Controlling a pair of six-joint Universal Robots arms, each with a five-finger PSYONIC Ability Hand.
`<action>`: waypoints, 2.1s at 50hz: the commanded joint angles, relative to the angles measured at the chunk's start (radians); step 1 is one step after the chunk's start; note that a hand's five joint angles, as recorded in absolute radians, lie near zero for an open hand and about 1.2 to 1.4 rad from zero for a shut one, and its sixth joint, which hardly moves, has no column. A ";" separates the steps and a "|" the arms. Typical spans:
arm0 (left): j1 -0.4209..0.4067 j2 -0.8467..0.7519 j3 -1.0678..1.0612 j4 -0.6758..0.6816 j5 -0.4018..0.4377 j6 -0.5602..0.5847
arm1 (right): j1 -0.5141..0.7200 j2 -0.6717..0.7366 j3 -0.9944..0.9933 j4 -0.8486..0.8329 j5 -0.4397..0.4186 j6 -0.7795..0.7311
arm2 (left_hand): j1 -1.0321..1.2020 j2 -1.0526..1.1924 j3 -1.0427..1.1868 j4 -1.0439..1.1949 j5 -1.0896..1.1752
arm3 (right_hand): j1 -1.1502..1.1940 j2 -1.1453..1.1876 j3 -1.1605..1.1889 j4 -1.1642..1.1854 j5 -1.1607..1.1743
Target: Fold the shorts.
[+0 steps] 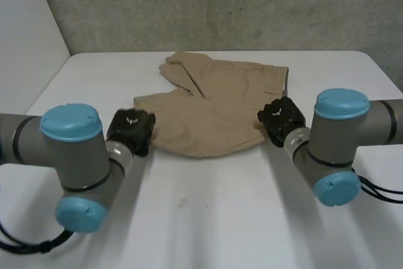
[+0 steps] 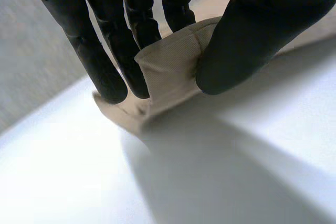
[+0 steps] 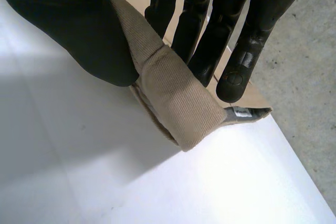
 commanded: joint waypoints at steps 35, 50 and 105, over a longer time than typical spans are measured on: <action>0.002 0.427 -0.152 -0.313 0.077 0.182 | -0.080 -0.378 0.499 0.347 -0.014 -0.207 | -0.949 -1.012 -1.004 -1.008 -0.946 | 0.413 0.216 0.210 0.204 0.227; 0.000 -0.105 0.400 -0.152 0.186 0.180 | -0.078 -0.378 0.514 0.293 -0.017 -0.166 | -0.670 -0.733 -0.725 -0.730 -0.667 | 0.413 0.216 0.210 0.204 0.227; 0.066 -0.144 0.362 -0.260 0.072 0.179 | -0.080 -0.376 0.527 0.238 -0.012 -0.158 | -0.553 -0.616 -0.608 -0.612 -0.550 | 0.413 0.216 0.210 0.204 0.227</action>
